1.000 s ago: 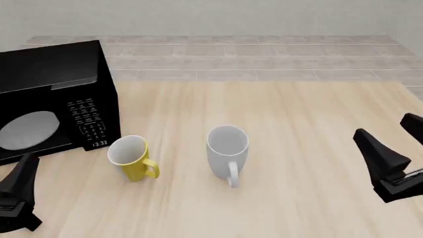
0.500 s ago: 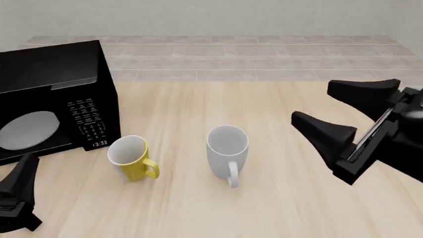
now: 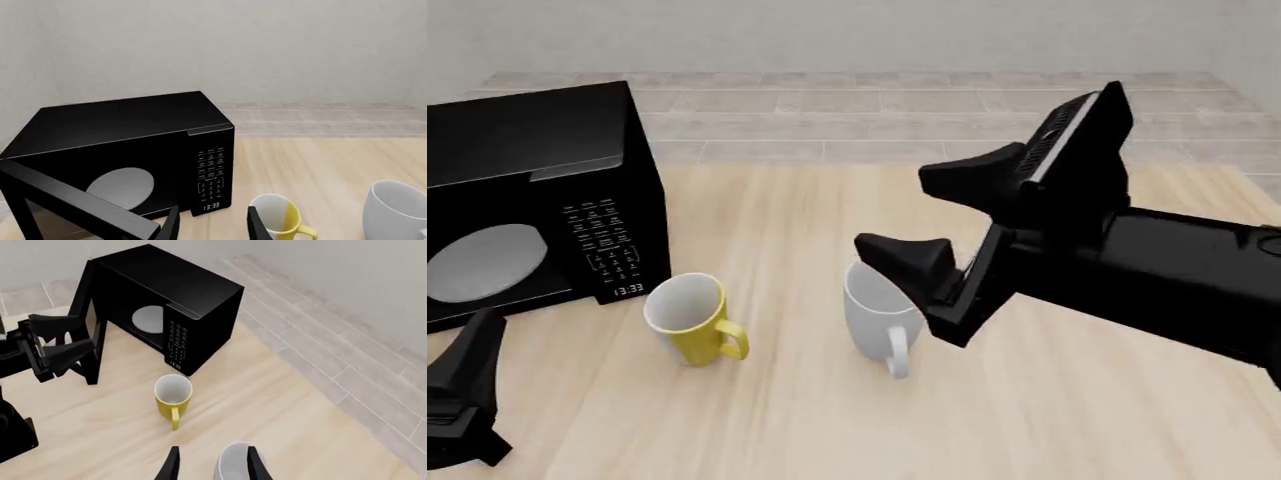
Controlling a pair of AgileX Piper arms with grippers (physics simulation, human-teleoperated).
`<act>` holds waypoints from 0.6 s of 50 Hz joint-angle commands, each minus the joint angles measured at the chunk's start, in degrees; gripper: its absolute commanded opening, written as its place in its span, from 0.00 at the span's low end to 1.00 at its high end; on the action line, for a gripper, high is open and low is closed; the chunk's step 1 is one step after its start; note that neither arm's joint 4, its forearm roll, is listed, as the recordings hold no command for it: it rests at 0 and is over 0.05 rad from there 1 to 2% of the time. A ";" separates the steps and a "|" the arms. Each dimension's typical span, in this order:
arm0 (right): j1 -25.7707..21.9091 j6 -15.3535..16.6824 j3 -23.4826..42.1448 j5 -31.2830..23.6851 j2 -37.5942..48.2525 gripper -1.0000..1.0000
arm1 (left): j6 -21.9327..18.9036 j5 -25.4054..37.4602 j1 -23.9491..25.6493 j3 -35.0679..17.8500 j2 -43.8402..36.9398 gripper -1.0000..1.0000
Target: Put the yellow and white mug to the front of the white mug.
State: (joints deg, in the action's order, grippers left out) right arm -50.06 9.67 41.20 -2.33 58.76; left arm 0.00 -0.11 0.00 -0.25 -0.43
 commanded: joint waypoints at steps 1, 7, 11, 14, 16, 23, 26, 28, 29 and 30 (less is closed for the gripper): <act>-1.30 -1.15 3.92 0.10 6.83 1.00 | 0.00 0.00 0.00 0.00 0.00 1.00; -1.85 -1.56 5.73 -0.14 9.61 1.00 | 0.00 0.00 0.00 0.00 0.00 1.00; -2.26 -1.77 6.63 0.00 11.62 1.00 | 0.00 0.00 0.00 0.00 0.00 1.00; -2.83 -2.30 7.28 0.11 13.00 1.00 | 0.00 0.00 0.00 0.00 0.00 1.00; -3.01 -2.38 7.52 0.18 13.72 1.00 | 0.00 0.00 0.00 0.00 0.00 1.00; -4.22 -3.30 8.33 0.52 16.24 1.00 | 0.00 0.00 0.00 0.00 0.00 1.00; -4.43 -3.13 8.48 0.85 17.27 1.00 | 0.00 0.00 0.00 0.00 0.00 1.00; -4.38 -3.10 8.82 0.97 17.88 1.00 | 0.00 0.00 0.00 0.00 0.00 1.00; -4.41 -3.16 8.96 1.01 18.10 1.00 | 0.00 0.00 0.00 0.00 0.00 1.00; -4.34 -3.20 9.19 1.09 18.52 1.00 | 0.00 0.00 0.00 0.00 0.00 1.00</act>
State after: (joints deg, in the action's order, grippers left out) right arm -53.67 6.98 48.91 -1.75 73.76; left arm 0.00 -0.11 0.00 -0.25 -0.43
